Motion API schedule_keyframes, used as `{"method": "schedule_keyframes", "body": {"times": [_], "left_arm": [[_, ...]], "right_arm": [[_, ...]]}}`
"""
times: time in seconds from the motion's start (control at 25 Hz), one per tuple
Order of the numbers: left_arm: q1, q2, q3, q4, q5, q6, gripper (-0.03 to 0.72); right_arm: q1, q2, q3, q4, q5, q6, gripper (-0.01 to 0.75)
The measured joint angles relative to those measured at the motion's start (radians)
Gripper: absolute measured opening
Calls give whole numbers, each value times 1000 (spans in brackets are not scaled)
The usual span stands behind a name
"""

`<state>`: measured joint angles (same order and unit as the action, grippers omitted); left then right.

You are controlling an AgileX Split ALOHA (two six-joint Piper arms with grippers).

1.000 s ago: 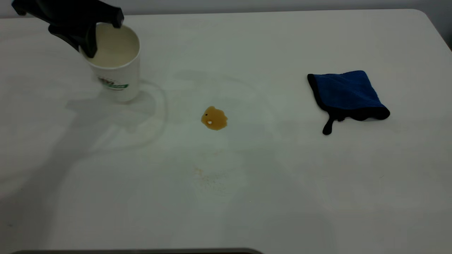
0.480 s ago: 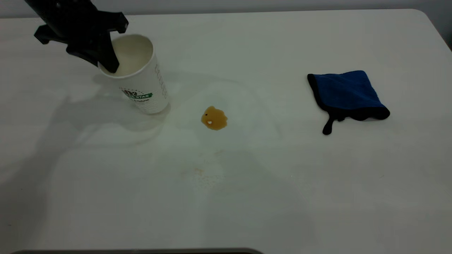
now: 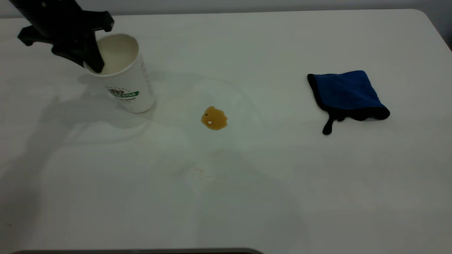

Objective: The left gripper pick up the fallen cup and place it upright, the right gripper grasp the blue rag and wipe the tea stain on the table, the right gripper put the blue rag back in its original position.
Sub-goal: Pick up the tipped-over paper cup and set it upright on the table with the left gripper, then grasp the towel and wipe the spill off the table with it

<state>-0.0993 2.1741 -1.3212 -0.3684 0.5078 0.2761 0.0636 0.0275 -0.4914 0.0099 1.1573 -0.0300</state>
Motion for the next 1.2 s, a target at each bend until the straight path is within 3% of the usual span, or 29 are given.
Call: {"method": "schedule_keyframes", "body": {"times": [0.24, 0.56, 0.68, 0.92, 1.2], "left_arm": [[1, 3, 0, 1, -1, -2, 82], [1, -7, 0, 5, 16, -2, 450], [1, -34, 0, 29, 48, -2, 537], [1, -154, 0, 81, 179, -2, 573], [1, -469, 1, 83, 435, -51, 573]], "right_arm": [[0, 0, 0, 0, 0, 0, 554], [0, 0, 0, 0, 0, 0, 554], [0, 0, 0, 0, 0, 0, 554], [0, 0, 0, 0, 0, 0, 554], [0, 0, 0, 0, 0, 0, 554]]}}
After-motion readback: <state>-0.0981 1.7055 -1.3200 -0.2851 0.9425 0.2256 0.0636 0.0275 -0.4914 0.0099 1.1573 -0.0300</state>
